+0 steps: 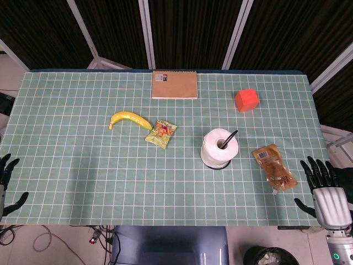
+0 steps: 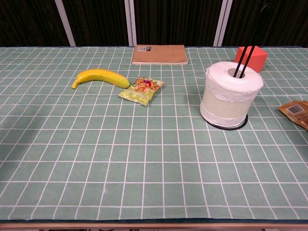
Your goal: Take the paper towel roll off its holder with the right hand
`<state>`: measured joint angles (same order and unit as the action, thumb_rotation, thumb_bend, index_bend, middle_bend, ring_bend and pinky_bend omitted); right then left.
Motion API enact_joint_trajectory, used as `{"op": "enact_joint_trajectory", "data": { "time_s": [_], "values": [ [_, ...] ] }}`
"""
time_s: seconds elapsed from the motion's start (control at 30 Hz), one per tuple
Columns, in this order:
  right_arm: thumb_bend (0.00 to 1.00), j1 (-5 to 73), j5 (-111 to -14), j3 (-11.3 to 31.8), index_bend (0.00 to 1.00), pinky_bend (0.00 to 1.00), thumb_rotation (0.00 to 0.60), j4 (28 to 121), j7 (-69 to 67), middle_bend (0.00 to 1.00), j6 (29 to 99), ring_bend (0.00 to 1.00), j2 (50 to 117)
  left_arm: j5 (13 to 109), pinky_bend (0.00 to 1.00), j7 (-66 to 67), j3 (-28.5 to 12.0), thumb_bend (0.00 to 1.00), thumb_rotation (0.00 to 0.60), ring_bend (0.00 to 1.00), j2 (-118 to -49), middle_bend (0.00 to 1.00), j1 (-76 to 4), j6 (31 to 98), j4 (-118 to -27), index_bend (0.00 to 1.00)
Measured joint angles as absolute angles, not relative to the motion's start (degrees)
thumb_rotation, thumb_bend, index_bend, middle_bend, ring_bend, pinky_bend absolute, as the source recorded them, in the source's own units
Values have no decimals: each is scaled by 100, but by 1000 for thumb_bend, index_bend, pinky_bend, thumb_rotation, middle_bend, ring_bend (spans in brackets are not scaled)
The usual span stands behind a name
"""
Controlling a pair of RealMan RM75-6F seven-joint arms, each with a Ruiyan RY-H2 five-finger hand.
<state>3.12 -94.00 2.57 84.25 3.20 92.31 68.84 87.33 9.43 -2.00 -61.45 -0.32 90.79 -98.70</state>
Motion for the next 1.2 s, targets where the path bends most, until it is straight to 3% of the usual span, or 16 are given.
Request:
{"op": "enact_joint_trajectory", "data": {
  "time_s": [0.87, 1.2],
  "values": [
    [0, 304, -9238, 162, 0, 0, 600, 8778, -155, 0, 8993, 0, 6781, 8900, 35, 859, -169, 223, 600, 0, -6128, 0, 41, 9281, -9893, 121],
    [0, 568, -8776, 104, 0, 0, 600, 9569, -2188, 0, 7984, 0, 6528, 8894, 35, 653, -189, 224, 600, 0, -6044, 0, 87, 9340, -9887, 120]
  ]
}}
